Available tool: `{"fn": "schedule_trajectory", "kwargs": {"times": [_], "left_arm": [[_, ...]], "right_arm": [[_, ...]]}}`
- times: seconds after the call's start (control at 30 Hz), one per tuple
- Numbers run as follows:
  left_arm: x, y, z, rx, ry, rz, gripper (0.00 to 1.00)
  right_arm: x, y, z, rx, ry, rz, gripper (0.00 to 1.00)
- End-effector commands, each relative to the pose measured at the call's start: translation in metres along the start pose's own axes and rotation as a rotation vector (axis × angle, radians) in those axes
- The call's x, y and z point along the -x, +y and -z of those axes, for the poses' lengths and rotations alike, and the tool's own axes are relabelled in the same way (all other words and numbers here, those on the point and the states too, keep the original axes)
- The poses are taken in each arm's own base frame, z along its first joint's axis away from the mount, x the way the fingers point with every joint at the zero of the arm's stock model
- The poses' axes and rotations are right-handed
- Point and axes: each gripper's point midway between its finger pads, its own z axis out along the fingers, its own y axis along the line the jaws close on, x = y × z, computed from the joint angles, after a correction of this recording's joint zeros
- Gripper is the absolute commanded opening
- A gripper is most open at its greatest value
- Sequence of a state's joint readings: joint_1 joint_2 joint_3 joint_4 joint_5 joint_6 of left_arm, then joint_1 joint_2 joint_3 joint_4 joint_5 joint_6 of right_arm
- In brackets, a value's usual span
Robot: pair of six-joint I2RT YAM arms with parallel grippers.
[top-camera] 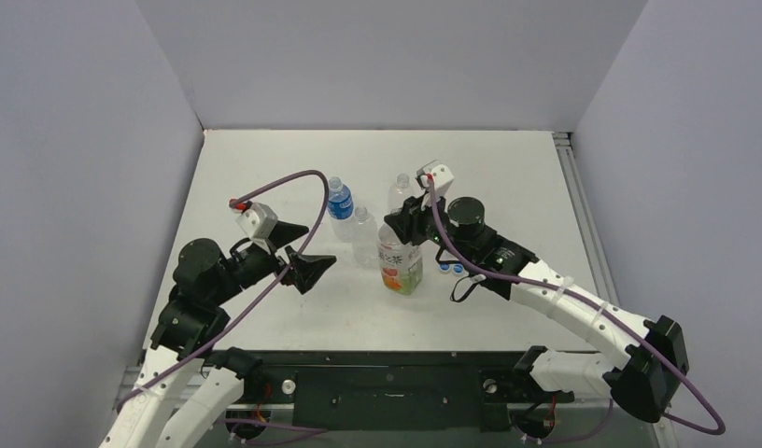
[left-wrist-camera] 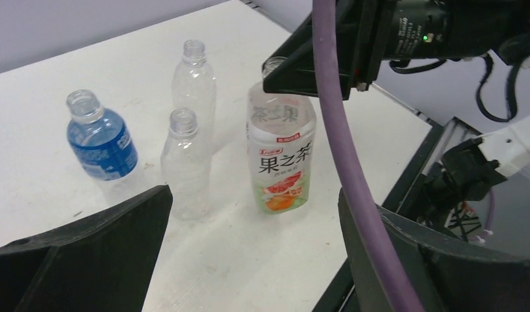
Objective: Unscrew the bottle caps
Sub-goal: Place the plastic bottle at the center of the board.
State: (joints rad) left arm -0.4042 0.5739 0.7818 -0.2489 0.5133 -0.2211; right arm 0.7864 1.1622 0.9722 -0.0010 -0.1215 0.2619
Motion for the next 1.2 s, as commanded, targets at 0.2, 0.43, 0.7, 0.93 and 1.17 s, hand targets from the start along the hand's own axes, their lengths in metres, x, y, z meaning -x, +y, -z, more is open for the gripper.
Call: {"fn": "schedule_trajectory", "kwargs": {"times": [0.2, 0.43, 0.7, 0.93, 1.17], "left_arm": [[-0.008, 0.060, 0.004, 0.294, 0.027, -0.079, 0.97], [-0.013, 0.070, 0.003, 0.334, 0.039, -0.070, 0.97], [-0.015, 0.075, 0.004, 0.366, 0.041, -0.061, 0.97], [-0.013, 0.075, 0.004, 0.368, 0.035, -0.061, 0.97], [-0.023, 0.082, 0.005, 0.398, 0.082, -0.050, 0.97]], "right_arm": [[0.009, -0.047, 0.007, -0.269, -0.304, -0.058, 0.00], [-0.004, -0.042, 0.009, -0.362, -0.351, -0.006, 0.00], [-0.032, -0.047, 0.018, -0.460, -0.348, 0.018, 0.00], [-0.051, -0.050, 0.015, -0.473, -0.315, -0.002, 0.00], [-0.053, -0.050, 0.016, -0.482, -0.290, -0.013, 0.34]]}}
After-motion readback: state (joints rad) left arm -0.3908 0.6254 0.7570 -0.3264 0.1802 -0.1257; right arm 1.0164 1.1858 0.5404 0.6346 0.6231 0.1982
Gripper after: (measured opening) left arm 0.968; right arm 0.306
